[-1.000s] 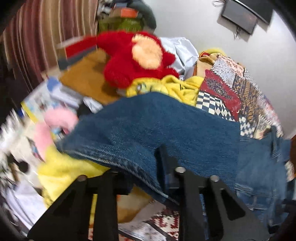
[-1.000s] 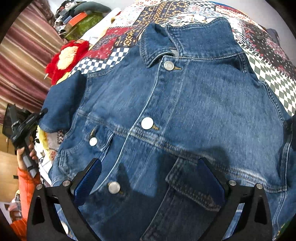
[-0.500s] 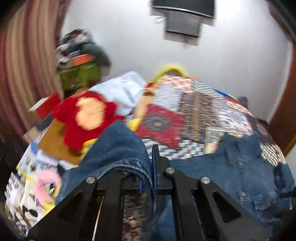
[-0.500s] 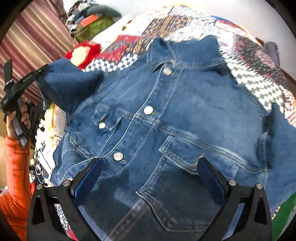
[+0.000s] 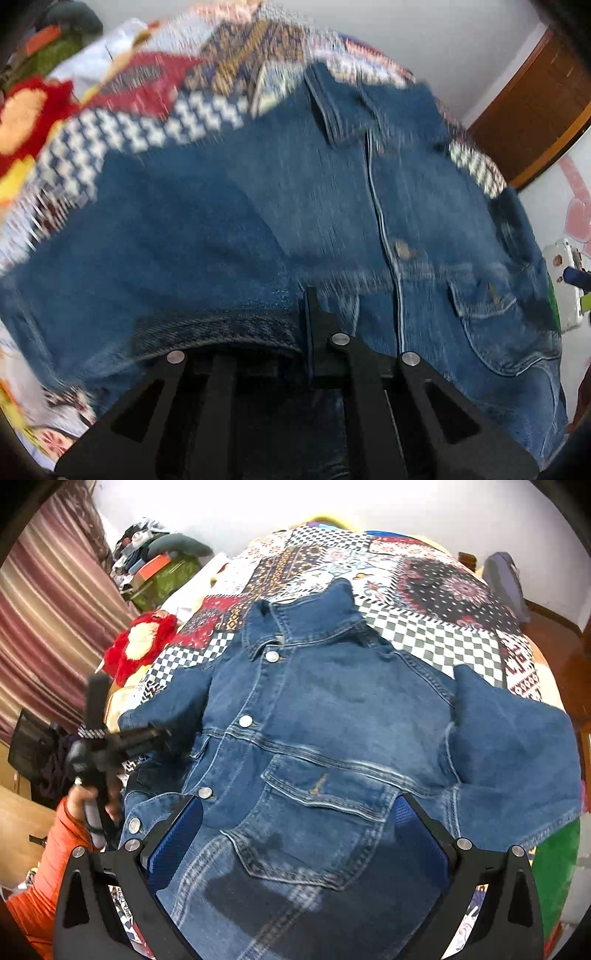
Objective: Fold large clothes
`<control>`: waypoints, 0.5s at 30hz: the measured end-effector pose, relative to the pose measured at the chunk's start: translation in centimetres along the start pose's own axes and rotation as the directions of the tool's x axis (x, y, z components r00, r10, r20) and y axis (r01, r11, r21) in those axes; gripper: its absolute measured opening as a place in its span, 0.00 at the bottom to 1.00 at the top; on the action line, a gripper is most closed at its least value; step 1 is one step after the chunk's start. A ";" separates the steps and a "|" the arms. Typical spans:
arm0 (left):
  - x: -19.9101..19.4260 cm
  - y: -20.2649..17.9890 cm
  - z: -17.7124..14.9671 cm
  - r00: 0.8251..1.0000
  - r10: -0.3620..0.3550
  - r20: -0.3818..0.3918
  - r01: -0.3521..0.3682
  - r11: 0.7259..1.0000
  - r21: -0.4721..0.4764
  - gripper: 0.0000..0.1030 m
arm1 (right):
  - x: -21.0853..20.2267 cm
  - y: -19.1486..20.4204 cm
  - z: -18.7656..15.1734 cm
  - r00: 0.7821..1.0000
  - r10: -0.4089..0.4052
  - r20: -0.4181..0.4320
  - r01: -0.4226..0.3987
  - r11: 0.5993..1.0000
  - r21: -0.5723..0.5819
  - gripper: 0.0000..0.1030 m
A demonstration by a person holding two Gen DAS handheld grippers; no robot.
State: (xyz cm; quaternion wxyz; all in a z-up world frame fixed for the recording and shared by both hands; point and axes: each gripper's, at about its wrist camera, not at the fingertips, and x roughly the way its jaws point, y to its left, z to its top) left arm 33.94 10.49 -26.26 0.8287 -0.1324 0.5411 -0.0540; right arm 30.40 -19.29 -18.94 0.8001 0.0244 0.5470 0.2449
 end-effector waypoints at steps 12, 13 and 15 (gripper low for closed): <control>-8.8 3.7 -3.9 0.979 0.106 0.173 -0.089 0.991 -0.102 0.77 | -0.9 -0.5 -0.4 0.999 0.029 0.033 -0.030 0.999 0.021 1.00; -10.0 5.1 -4.2 0.973 0.125 0.197 -0.097 0.985 -0.146 0.84 | -0.9 -0.4 -0.3 0.999 0.028 0.034 -0.029 0.999 0.022 1.00; -11.5 7.8 -4.8 0.960 0.161 0.229 -0.106 0.966 -0.236 0.91 | -0.8 -0.2 -0.1 0.999 0.013 0.042 -0.015 1.000 0.026 1.00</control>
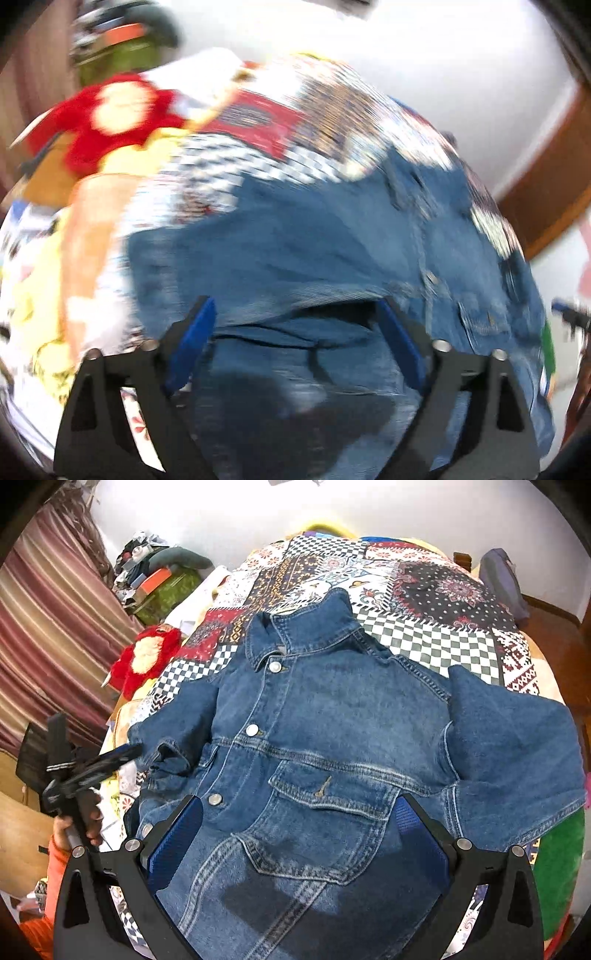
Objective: Fold large clothes
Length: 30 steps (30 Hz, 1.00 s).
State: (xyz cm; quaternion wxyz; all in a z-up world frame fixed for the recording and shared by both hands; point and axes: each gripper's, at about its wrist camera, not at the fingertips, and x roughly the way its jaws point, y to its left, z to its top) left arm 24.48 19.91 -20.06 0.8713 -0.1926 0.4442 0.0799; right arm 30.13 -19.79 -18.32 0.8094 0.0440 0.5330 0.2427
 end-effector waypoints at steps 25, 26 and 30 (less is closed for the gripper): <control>9.9 13.0 -2.1 0.978 -0.204 -0.054 0.138 0.812 -0.567 0.47 | 2.7 1.1 2.5 0.998 -0.067 -0.009 0.068 0.997 0.044 1.00; 9.8 12.8 -1.9 0.980 -0.192 -0.056 0.130 0.825 -0.550 0.41 | 2.9 1.1 2.5 0.997 -0.070 -0.013 0.071 0.997 0.044 1.00; 7.6 10.8 0.1 0.992 -0.127 -0.006 0.110 0.885 -0.453 0.20 | 3.4 1.0 2.4 0.998 -0.061 -0.025 0.062 0.997 0.036 1.00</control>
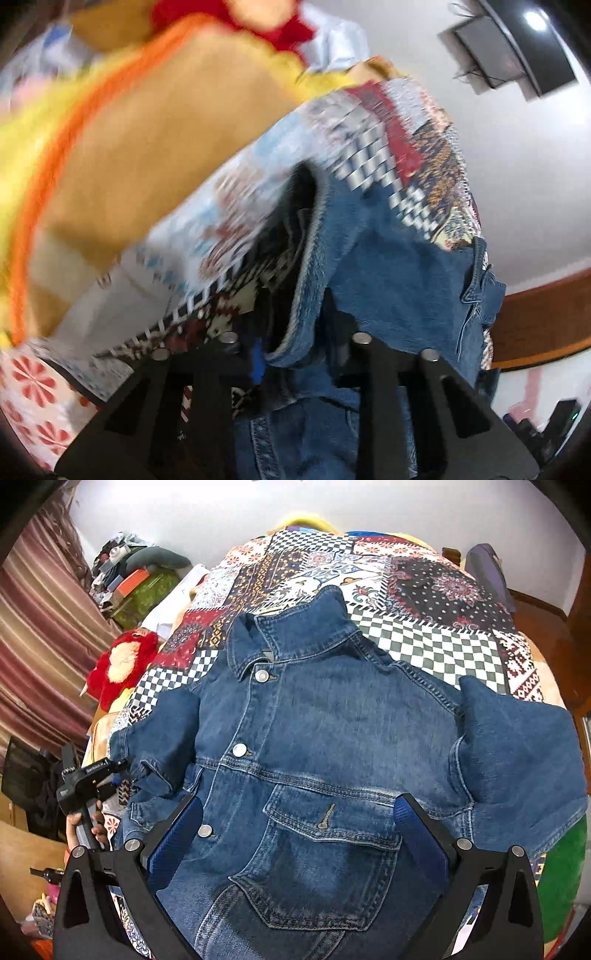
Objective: Fold large clothes
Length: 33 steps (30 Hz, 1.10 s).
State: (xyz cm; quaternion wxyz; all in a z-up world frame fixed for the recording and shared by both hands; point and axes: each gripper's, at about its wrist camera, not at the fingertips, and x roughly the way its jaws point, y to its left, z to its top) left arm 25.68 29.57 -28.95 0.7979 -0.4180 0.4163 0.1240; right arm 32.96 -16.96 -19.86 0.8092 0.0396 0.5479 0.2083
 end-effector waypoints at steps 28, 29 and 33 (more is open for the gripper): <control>-1.8 -36.4 -13.1 0.968 -0.201 -0.148 0.241 0.595 0.767 0.07 | -7.1 -8.7 -0.7 0.983 0.046 0.177 -0.068 0.990 0.122 1.00; -0.9 -36.9 -14.4 0.966 -0.185 -0.182 0.256 0.576 0.776 0.07 | -7.3 -9.1 -0.8 0.983 0.045 0.178 -0.069 0.989 0.132 1.00; 1.6 -37.7 -18.5 0.955 -0.102 -0.280 0.291 0.516 0.805 0.07 | -8.0 -10.4 -1.1 0.980 0.077 0.184 -0.110 0.978 0.175 1.00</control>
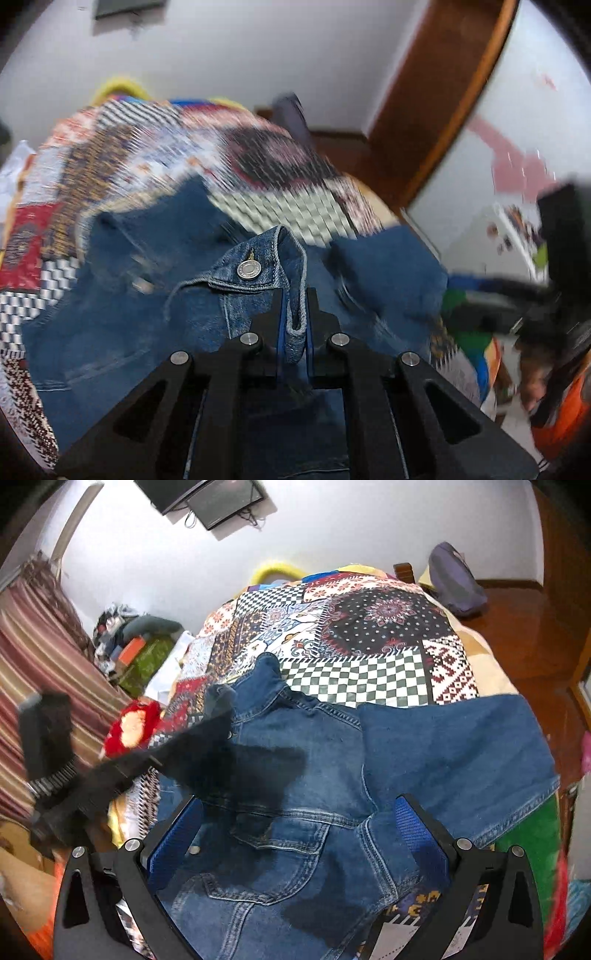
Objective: Fold large clothes
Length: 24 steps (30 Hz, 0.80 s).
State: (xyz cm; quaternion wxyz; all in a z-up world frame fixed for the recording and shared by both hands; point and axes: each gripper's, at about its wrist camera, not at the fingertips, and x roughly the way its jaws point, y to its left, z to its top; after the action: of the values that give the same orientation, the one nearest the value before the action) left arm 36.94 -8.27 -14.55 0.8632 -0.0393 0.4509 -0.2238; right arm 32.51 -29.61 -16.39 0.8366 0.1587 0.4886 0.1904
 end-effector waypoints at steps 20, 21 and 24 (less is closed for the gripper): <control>-8.5 10.8 -5.2 0.981 0.180 0.072 -0.166 0.973 -0.163 0.86 | 9.6 2.2 0.5 0.959 0.104 -0.265 -0.095 0.994 0.048 1.00; -8.7 12.3 -5.9 0.977 0.205 0.059 -0.190 0.962 -0.194 0.86 | 10.7 2.2 0.3 0.951 0.103 -0.293 -0.089 0.994 0.059 1.00; -9.3 17.5 -8.3 0.961 0.276 0.002 -0.265 0.925 -0.274 0.86 | 13.8 1.8 -0.4 0.926 0.096 -0.365 -0.068 0.994 0.088 0.98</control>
State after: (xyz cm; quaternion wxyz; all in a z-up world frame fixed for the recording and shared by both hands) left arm 31.86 12.42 -17.12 0.8811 -0.0989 0.4609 -0.0381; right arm 38.08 -21.42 -26.25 0.7150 0.1712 0.6364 0.2333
